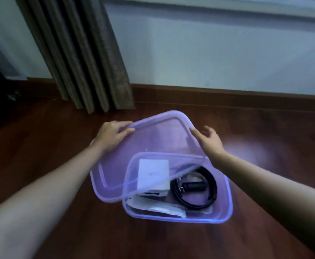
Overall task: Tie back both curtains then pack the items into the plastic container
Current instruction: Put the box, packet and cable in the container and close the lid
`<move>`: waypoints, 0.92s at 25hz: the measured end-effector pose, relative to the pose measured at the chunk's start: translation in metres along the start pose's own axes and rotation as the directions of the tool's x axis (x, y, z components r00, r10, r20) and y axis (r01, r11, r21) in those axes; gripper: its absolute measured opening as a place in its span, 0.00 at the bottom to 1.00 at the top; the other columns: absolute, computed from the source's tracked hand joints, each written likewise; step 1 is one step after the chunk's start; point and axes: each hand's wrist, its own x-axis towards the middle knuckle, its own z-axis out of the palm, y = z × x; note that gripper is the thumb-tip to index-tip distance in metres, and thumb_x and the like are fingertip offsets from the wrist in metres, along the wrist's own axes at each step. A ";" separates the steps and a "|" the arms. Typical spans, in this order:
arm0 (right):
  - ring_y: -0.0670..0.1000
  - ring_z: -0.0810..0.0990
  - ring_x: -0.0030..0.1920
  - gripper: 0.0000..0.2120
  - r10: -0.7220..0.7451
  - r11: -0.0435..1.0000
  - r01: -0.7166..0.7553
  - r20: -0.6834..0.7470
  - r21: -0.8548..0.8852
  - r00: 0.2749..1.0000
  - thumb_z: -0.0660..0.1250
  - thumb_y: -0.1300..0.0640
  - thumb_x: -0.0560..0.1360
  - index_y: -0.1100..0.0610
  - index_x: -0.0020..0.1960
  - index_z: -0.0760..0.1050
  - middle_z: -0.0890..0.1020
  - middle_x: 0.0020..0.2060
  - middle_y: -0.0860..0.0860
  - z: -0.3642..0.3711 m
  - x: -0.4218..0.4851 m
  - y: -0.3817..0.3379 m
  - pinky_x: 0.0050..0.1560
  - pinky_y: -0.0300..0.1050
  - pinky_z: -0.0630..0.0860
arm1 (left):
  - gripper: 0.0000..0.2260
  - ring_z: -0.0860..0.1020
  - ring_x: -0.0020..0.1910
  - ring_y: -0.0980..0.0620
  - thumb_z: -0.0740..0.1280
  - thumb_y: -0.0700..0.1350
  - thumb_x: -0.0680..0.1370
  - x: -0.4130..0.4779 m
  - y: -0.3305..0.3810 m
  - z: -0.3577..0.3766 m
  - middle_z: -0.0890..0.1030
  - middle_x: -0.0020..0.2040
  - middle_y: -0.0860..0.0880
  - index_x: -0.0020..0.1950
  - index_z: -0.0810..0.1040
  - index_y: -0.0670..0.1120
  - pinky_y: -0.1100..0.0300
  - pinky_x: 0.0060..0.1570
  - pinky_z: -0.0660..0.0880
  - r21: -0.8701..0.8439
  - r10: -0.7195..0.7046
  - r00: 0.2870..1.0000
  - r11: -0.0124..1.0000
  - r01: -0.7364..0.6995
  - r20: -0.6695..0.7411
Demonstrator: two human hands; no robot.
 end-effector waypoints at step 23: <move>0.59 0.66 0.70 0.24 0.024 0.936 -0.051 -0.082 -0.349 0.996 0.53 0.58 0.80 0.62 0.74 0.55 0.65 0.72 0.60 -0.041 -0.058 0.142 0.66 0.48 0.64 | 0.27 0.77 0.61 0.46 0.55 0.61 0.76 -0.007 0.058 0.111 0.79 0.63 0.46 0.66 0.74 0.45 0.54 0.56 0.74 0.144 0.246 0.875 0.933 -0.331 0.418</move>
